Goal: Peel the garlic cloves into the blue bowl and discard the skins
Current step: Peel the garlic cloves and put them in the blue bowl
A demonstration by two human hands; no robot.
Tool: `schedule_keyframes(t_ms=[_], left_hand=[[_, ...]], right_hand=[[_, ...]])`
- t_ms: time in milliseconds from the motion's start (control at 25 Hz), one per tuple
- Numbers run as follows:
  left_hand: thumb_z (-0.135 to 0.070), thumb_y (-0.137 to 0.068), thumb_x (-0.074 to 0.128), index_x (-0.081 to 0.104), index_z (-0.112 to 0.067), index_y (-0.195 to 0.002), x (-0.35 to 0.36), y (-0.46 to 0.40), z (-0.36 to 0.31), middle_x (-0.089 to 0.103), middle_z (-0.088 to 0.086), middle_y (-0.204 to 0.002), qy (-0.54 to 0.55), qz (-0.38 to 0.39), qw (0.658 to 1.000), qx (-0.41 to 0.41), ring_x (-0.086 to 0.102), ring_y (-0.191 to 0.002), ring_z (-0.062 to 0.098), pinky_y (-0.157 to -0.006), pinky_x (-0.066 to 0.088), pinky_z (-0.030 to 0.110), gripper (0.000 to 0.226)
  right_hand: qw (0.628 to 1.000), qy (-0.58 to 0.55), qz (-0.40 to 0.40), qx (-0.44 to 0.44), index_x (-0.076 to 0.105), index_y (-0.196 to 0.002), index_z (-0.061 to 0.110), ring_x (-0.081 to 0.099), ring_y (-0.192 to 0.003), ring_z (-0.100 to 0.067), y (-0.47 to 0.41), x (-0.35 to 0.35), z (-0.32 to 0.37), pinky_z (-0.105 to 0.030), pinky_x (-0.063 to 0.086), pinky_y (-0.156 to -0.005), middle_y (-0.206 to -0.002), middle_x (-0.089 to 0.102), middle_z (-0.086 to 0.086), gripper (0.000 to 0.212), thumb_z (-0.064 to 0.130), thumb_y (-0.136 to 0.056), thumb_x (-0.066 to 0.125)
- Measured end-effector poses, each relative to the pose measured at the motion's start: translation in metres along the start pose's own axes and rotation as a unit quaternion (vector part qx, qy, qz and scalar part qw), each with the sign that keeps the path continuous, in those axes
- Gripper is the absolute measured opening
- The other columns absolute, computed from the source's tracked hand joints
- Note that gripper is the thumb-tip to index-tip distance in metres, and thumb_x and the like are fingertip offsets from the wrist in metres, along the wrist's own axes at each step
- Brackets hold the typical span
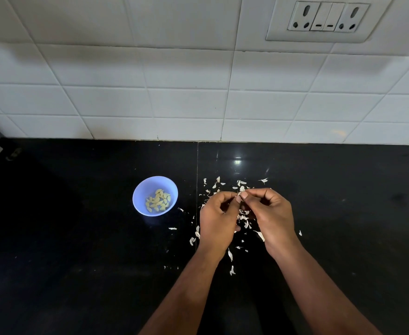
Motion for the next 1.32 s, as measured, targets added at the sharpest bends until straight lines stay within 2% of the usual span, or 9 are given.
schedule_keyframes(t_ms=[200, 320, 480, 600, 760, 880, 1080, 1200, 1320], left_hand=[[-0.018, -0.098, 0.071, 0.074, -0.028, -0.097, -0.001, 0.003, -0.002, 0.072, -0.008, -0.093, -0.032, -0.023, 0.999, 0.027, 0.069, -0.073, 0.005, -0.052, 0.063, 0.036, 0.011], [-0.020, -0.097, 0.067, 0.072, -0.029, -0.094, -0.002, 0.001, 0.003, 0.072, -0.007, -0.085, -0.060, -0.048, 0.996, 0.037, 0.068, -0.067, 0.006, -0.059, 0.064, 0.048, 0.011], [-0.029, -0.099, 0.065, 0.068, -0.031, -0.093, -0.005, 0.000, 0.008, 0.072, -0.011, -0.086, -0.125, -0.067, 0.989, 0.046, 0.070, -0.076, 0.009, -0.071, 0.063, 0.047, 0.007], [-0.032, -0.099, 0.065, 0.070, -0.030, -0.100, -0.006, 0.005, 0.008, 0.070, -0.015, -0.095, -0.175, -0.079, 0.979, 0.068, 0.068, -0.090, 0.004, -0.082, 0.059, 0.039, 0.005], [-0.034, -0.098, 0.068, 0.071, -0.029, -0.101, -0.003, 0.010, 0.005, 0.062, -0.021, -0.090, -0.225, -0.089, 0.966, 0.091, 0.065, -0.090, 0.002, -0.081, 0.055, 0.030, 0.007], [-0.031, -0.097, 0.068, 0.070, -0.029, -0.099, -0.002, 0.011, 0.005, 0.061, -0.023, -0.088, -0.227, -0.087, 0.965, 0.101, 0.064, -0.089, 0.001, -0.081, 0.053, 0.028, 0.004], [-0.023, -0.099, 0.067, 0.072, -0.027, -0.098, 0.000, 0.007, 0.012, 0.071, -0.015, -0.092, -0.155, -0.058, 0.983, 0.082, 0.070, -0.089, 0.005, -0.082, 0.060, 0.033, 0.006], [-0.016, -0.100, 0.066, 0.074, -0.021, -0.093, 0.004, 0.007, 0.015, 0.075, -0.001, -0.084, -0.011, -0.036, 0.999, -0.010, 0.074, -0.074, 0.020, -0.065, 0.066, 0.046, 0.012], [-0.012, -0.100, 0.064, 0.073, -0.016, -0.097, 0.009, 0.009, 0.014, 0.071, 0.002, -0.076, 0.065, -0.032, 0.995, -0.064, 0.069, -0.066, 0.016, -0.061, 0.065, 0.044, 0.010]], right_hand=[[0.982, 0.166, 0.002, -0.089, 0.080, -0.093, 0.024, 0.072, -0.091, 0.001, 0.001, -0.006, 0.000, -0.011, 0.052, -0.080, -0.092, 0.077, 0.015, 0.006, 0.019, -0.091, 0.079], [0.977, 0.192, 0.025, -0.091, 0.080, -0.097, 0.025, 0.070, -0.091, 0.005, 0.003, -0.004, -0.001, -0.007, 0.050, -0.078, -0.092, 0.077, 0.016, 0.009, 0.017, -0.094, 0.076], [0.969, 0.221, 0.035, -0.102, 0.081, -0.104, 0.024, 0.070, -0.093, 0.007, 0.010, -0.003, -0.006, -0.008, 0.051, -0.082, -0.096, 0.077, 0.018, 0.011, 0.021, -0.096, 0.074], [0.969, 0.227, 0.037, -0.090, 0.081, -0.100, 0.028, 0.072, -0.081, -0.001, 0.012, -0.002, -0.008, -0.013, 0.052, -0.069, -0.089, 0.076, 0.022, 0.008, 0.027, -0.095, 0.076], [0.969, 0.235, 0.015, -0.070, 0.076, -0.090, 0.036, 0.067, -0.060, -0.013, 0.011, -0.004, -0.007, -0.032, 0.054, -0.061, -0.081, 0.074, 0.021, 0.010, 0.028, -0.095, 0.073], [0.959, 0.271, 0.015, -0.085, 0.070, -0.083, 0.034, 0.054, -0.049, -0.006, 0.012, -0.004, -0.008, -0.027, 0.046, -0.051, -0.078, 0.072, 0.015, 0.015, 0.025, -0.095, 0.069], [0.949, 0.302, 0.040, -0.084, 0.063, -0.083, 0.028, 0.051, -0.051, -0.004, 0.007, -0.001, -0.008, -0.015, 0.037, -0.050, -0.077, 0.065, 0.007, 0.014, 0.024, -0.096, 0.064], [0.948, 0.305, 0.042, -0.081, 0.060, -0.083, 0.026, 0.051, -0.054, -0.002, 0.003, -0.002, -0.010, -0.015, 0.039, -0.052, -0.076, 0.063, 0.006, 0.013, 0.023, -0.096, 0.063], [0.955, 0.288, 0.018, -0.070, 0.063, -0.087, 0.025, 0.058, -0.062, -0.002, -0.003, -0.008, -0.017, -0.016, 0.041, -0.057, -0.081, 0.069, 0.005, 0.013, 0.020, -0.099, 0.062]])
Point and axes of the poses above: each hand's wrist, its own y-axis away from the middle knuckle, its own x-axis out of the palm, z = x × y, the point moved 3 cm from there along -y, towards the middle knuckle
